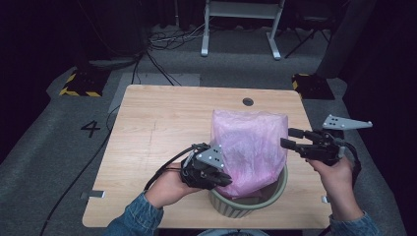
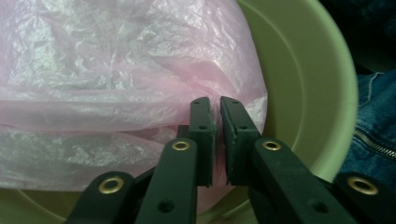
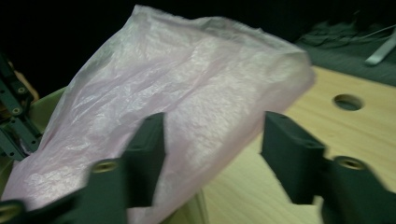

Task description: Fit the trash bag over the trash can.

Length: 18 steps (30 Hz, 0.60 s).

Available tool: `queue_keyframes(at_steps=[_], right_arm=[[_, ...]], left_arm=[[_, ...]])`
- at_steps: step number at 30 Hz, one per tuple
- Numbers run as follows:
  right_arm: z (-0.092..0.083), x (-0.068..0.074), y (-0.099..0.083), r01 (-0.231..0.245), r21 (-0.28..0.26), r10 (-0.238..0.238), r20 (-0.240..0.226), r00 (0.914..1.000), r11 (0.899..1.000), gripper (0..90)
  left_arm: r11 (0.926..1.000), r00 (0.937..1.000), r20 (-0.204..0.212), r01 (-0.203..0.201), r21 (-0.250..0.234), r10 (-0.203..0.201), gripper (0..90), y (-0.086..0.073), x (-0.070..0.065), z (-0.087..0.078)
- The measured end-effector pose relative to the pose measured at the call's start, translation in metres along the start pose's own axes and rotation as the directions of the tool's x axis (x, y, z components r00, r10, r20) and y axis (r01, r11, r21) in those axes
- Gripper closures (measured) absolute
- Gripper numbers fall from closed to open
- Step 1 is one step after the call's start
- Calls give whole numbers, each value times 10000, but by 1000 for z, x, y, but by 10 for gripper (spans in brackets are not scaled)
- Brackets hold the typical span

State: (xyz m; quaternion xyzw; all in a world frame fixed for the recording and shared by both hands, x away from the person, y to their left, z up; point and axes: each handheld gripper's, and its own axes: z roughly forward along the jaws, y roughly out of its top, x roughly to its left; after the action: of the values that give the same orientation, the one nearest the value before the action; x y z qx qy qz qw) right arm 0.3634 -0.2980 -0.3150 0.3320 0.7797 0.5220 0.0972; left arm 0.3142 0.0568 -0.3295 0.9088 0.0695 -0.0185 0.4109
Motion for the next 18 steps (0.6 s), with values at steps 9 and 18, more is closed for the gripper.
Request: queue_keyframes(at_steps=[9,18], right_arm=[[8,37,7,2495,-85,-2494,-816,9650,9683,895],[14,87,-4,4527,-179,-4505,-1408,8816,8915,870]], left_arm=[[9893,9961,-757,-563,-1344,464,580,2,-7,-28],[9747,9887,-1409,-801,-2086,511,454,26,-8,-33]])
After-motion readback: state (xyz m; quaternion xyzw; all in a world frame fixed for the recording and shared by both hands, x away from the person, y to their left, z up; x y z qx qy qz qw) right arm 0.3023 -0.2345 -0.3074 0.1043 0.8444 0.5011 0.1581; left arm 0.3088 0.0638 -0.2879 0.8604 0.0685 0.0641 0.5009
